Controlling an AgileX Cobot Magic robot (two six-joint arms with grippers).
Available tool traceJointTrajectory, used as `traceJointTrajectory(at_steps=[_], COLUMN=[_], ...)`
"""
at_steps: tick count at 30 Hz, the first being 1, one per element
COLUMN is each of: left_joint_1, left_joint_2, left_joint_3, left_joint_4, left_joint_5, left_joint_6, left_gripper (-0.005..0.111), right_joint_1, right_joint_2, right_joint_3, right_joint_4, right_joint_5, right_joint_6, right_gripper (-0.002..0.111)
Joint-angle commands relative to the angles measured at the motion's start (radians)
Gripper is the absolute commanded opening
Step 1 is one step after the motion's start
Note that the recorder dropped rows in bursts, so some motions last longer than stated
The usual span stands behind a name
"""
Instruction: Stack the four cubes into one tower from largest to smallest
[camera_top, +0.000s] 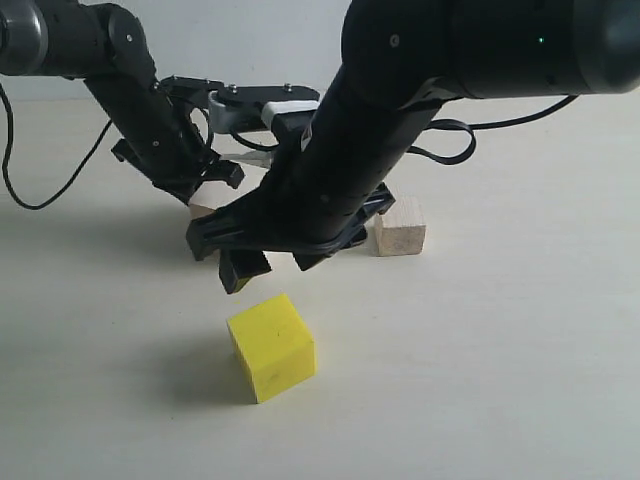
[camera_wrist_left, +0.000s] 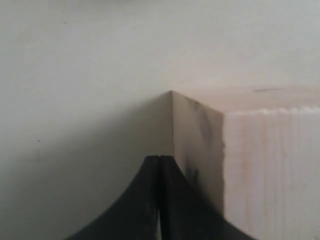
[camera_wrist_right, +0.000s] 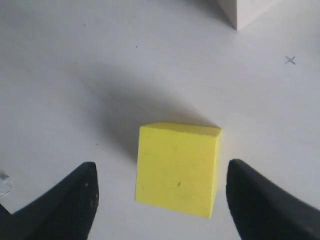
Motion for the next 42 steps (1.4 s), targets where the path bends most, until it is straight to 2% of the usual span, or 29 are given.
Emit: traceJointTrajectory(at_steps=[1, 4, 8, 14, 19, 25, 33, 38, 42], left_joint_1=[-0.007, -0.007, -0.007, -0.007, -0.011, -0.055, -0.063, -0.053, -0.051], left_joint_2=[-0.006, -0.013, -0.049, -0.097, -0.097, -0.100, -0.115, -0.124, -0.124], left_joint_3=[0.002, 0.007, 0.070, 0.165, 0.167, 0.167, 0.168, 0.168, 0.168], left_joint_4=[-0.008, -0.008, -0.017, -0.065, -0.127, -0.120, -0.086, -0.055, -0.061], left_joint_5=[0.080, 0.110, 0.077, -0.042, -0.037, -0.022, 0.000, -0.039, -0.128], left_joint_6=[-0.011, -0.026, -0.032, -0.022, 0.008, 0.006, -0.020, -0.033, -0.033], left_gripper=[0.000, 0.000, 0.000, 0.000, 0.000, 0.000, 0.000, 0.000, 0.000], right_joint_1=[0.002, 0.002, 0.002, 0.002, 0.002, 0.002, 0.002, 0.002, 0.002], right_joint_2=[-0.003, -0.003, -0.003, -0.003, -0.003, -0.003, -0.003, -0.003, -0.003], right_joint_3=[-0.033, -0.033, -0.033, -0.033, -0.033, -0.033, -0.033, -0.033, -0.033], right_joint_4=[-0.013, -0.052, -0.128, -0.142, -0.142, -0.144, -0.144, -0.144, -0.141], right_joint_5=[0.001, 0.019, 0.037, 0.037, 0.042, 0.050, 0.056, 0.088, 0.091], right_joint_6=[-0.002, -0.002, 0.047, 0.051, 0.062, 0.068, 0.075, 0.075, 0.075], right_gripper=[0.069, 0.069, 0.069, 0.069, 0.067, 0.067, 0.067, 0.067, 0.067])
